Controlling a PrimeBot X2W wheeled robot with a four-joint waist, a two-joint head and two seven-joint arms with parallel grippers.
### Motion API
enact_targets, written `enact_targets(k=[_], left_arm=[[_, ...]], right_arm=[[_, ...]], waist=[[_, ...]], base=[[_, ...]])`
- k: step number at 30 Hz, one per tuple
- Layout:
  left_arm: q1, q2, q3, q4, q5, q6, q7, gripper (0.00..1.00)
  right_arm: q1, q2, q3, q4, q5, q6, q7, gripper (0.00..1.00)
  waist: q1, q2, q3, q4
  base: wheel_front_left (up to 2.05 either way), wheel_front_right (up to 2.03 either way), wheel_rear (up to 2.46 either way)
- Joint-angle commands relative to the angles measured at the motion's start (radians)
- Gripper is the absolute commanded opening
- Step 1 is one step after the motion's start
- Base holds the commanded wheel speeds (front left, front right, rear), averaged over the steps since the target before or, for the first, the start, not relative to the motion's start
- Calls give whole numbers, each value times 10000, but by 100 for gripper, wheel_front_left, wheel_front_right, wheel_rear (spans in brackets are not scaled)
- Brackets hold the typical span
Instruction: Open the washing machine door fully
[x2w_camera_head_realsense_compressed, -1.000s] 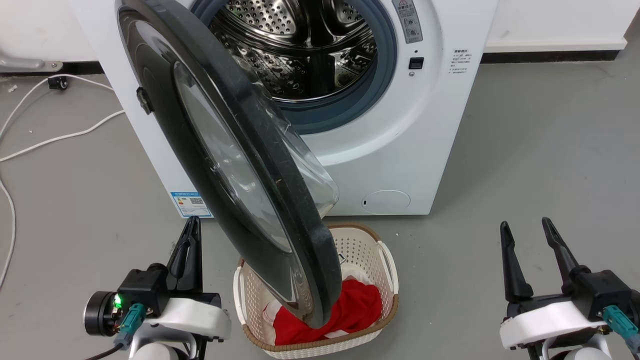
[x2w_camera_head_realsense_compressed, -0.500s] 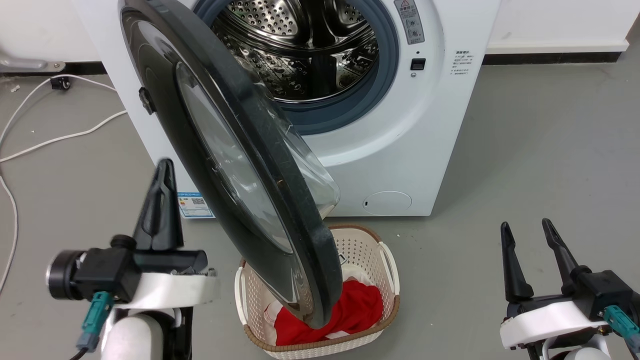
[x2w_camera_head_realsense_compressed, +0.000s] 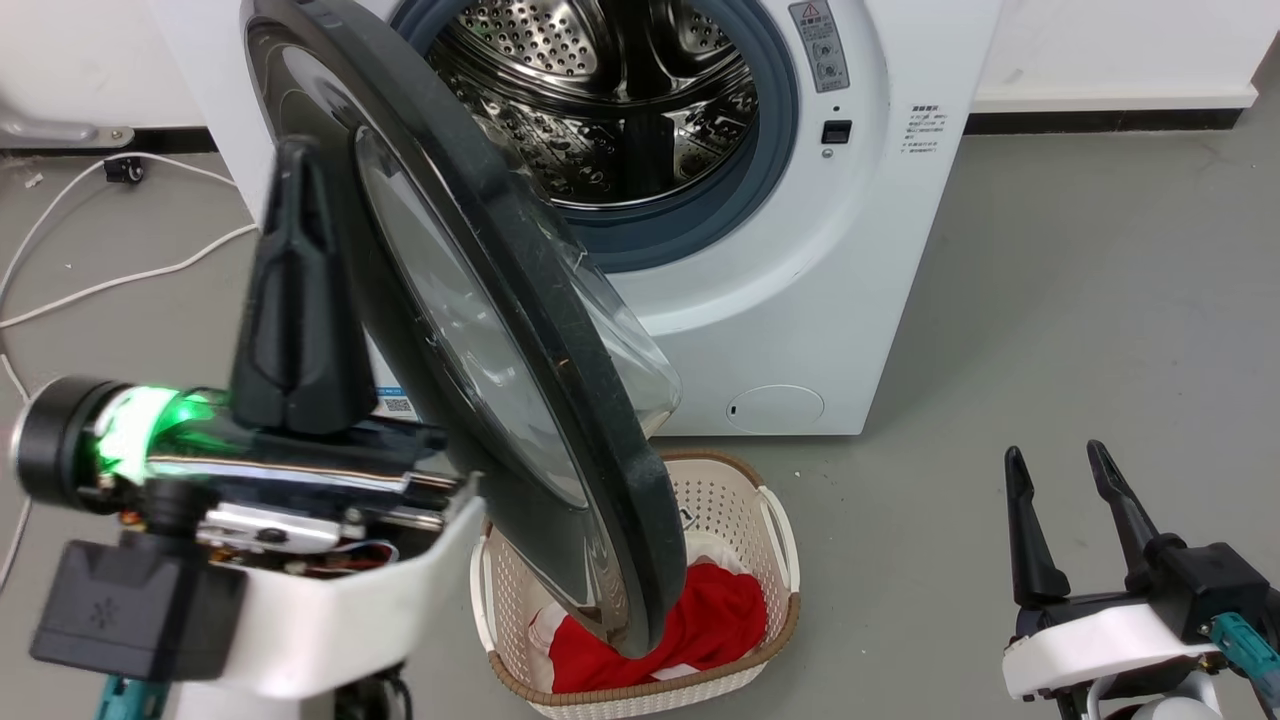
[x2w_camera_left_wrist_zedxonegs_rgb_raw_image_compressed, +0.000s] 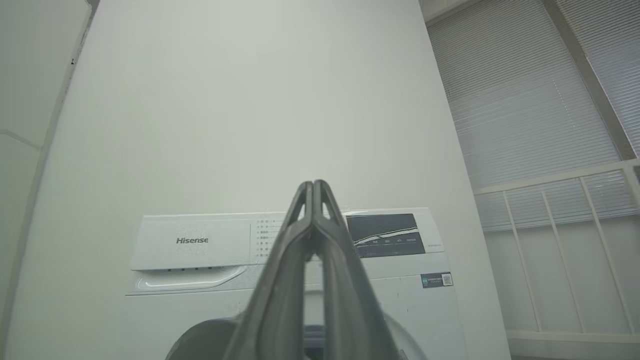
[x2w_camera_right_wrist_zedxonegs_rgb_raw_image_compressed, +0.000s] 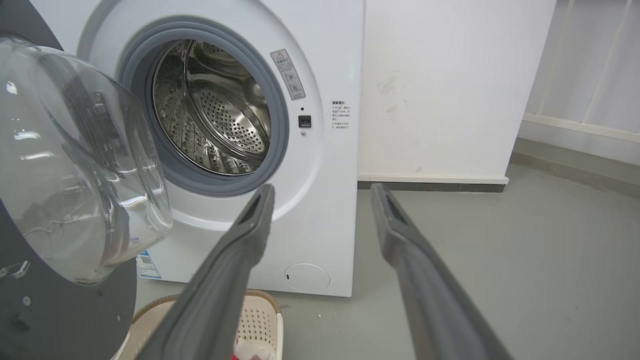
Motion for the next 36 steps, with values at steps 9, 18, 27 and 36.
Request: enact_targets(k=[9,18,27,36], left_arm=[[47,-3,-2490,139,-710,-517,694,0],[1723,273,-4113,1125,-1875,-586,3225,0],[2020,387,-4317,2051,-1936,-512,3592,0],[1323,184,-4279,3768,-1602,-62,2651,0]], right_arm=[[109,25,-7,48,42,-6,6,100],[234,24,30,68,135,-6,117,100],[141,24,87,146,191,-6,128,100],[-38,24,186,248,292,-6,154,100]], waist=[[0,0,-90,-21],[0,0,-83,50],[0,0,-27,78],[0,0,135,-114]], base=[[0,0,0],[0,0,0],[0,0,0],[0,0,0]])
